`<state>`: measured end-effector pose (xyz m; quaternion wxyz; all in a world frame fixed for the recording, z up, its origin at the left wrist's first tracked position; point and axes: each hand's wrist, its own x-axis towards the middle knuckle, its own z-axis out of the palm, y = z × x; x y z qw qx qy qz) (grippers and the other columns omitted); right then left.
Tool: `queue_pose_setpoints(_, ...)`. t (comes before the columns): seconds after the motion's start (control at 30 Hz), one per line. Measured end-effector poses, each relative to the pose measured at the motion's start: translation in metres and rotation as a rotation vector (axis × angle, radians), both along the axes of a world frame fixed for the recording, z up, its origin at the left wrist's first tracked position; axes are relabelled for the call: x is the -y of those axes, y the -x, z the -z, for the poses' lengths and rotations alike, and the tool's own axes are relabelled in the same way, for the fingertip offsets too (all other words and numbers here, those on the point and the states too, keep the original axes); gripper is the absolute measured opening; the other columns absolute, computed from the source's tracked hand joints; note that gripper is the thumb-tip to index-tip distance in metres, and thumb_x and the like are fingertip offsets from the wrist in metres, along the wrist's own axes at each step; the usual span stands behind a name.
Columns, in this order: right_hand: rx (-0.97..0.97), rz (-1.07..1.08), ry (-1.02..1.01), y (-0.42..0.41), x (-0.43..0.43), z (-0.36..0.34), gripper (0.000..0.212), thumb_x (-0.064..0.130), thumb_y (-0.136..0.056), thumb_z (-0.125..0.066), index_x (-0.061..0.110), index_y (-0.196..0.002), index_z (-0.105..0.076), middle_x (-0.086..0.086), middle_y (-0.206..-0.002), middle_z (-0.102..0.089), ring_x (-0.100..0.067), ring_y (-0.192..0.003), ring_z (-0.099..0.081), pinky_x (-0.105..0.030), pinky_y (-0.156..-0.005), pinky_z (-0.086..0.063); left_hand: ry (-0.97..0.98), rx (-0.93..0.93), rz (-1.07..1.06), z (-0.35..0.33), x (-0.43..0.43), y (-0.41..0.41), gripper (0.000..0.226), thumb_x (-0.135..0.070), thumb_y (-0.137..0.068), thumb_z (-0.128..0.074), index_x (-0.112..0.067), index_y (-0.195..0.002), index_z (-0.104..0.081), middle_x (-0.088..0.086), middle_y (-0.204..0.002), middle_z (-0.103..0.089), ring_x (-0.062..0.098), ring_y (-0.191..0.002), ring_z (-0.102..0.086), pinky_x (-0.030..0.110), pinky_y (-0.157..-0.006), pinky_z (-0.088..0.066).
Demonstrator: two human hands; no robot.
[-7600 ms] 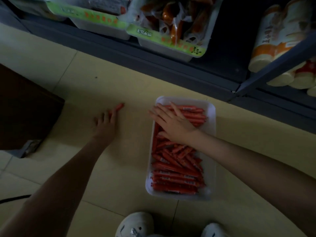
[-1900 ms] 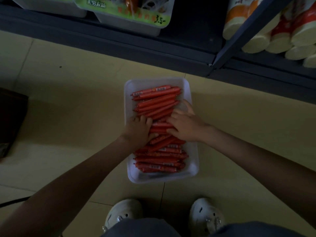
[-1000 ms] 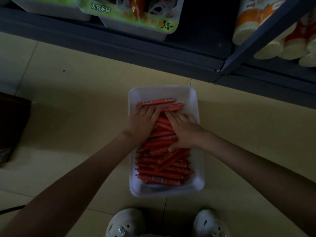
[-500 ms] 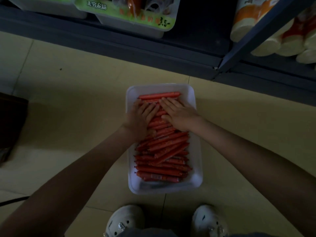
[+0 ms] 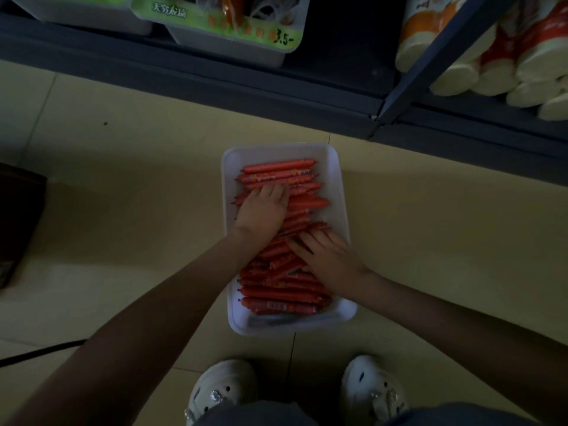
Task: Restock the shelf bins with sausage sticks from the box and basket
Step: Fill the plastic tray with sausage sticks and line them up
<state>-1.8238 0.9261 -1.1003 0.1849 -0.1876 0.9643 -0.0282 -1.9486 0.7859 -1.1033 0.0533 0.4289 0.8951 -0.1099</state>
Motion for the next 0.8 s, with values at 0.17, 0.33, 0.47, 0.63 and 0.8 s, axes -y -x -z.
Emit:
queue_pose_setpoints(0.17, -0.116, -0.052, -0.032, 0.005, 0.009, 0.009, 0.073, 0.043, -0.071, -0.072, 0.012, -0.134, -0.051, -0.005, -0.117, -0.06, -0.025, -0.105, -0.057, -0.038, -0.089, -0.045, 0.053, 0.129, -0.109, -0.007, -0.006, 0.011, 0.062, -0.04, -0.101, -0.029, -0.012, -0.151, -0.007, 0.013, -0.156, -0.014, 0.031, -0.143, -0.015, 0.047, -0.115, -0.007)
queue_pose_setpoints(0.33, -0.095, -0.02, -0.13, 0.024, 0.015, 0.017, 0.08, 0.048, -0.074, -0.068, 0.023, -0.144, -0.038, -0.006, -0.143, -0.046, -0.03, -0.131, -0.043, -0.049, -0.107, -0.035, 0.174, 0.062, -0.105, -0.019, 0.022, 0.01, 0.058, -0.033, -0.101, -0.019, -0.01, -0.151, 0.001, 0.013, -0.159, 0.0, 0.028, -0.146, 0.003, 0.052, -0.113, 0.01)
queue_pose_setpoints(0.47, -0.008, 0.142, -0.18, 0.044, 0.028, 0.014, 0.087, 0.058, -0.083, -0.055, 0.027, -0.151, -0.01, 0.001, -0.158, -0.016, -0.025, -0.145, -0.016, -0.053, -0.113, -0.017, 0.148, 0.111, -0.168, -0.019, 0.053, 0.001, 0.061, -0.033, -0.096, -0.007, -0.004, -0.15, -0.016, 0.016, -0.156, -0.016, 0.029, -0.146, -0.01, 0.053, -0.114, 0.001)
queue_pose_setpoints(0.63, 0.105, 0.24, -0.108, 0.057, 0.025, 0.015, 0.086, 0.062, -0.092, -0.033, 0.021, -0.149, 0.016, 0.003, -0.156, 0.022, -0.026, -0.143, 0.021, -0.051, -0.115, 0.009, -0.072, 0.131, -0.069, -0.009, 0.061, -0.022, 0.061, -0.044, -0.093, -0.032, -0.008, -0.14, -0.044, 0.017, -0.143, -0.044, 0.031, -0.134, -0.04, 0.053, -0.112, -0.014)
queue_pose_setpoints(0.8, 0.291, -0.075, 0.005, 0.034, 0.019, 0.003, 0.094, 0.065, -0.09, -0.035, 0.011, -0.148, 0.015, -0.01, -0.155, 0.025, -0.02, -0.138, 0.031, -0.042, -0.114, 0.018, 0.229, 0.125, 0.063, -0.005, 0.053, -0.036, 0.059, -0.027, -0.098, -0.014, -0.004, -0.15, 0.001, 0.013, -0.158, -0.004, 0.028, -0.146, -0.005, 0.055, -0.105, 0.022)
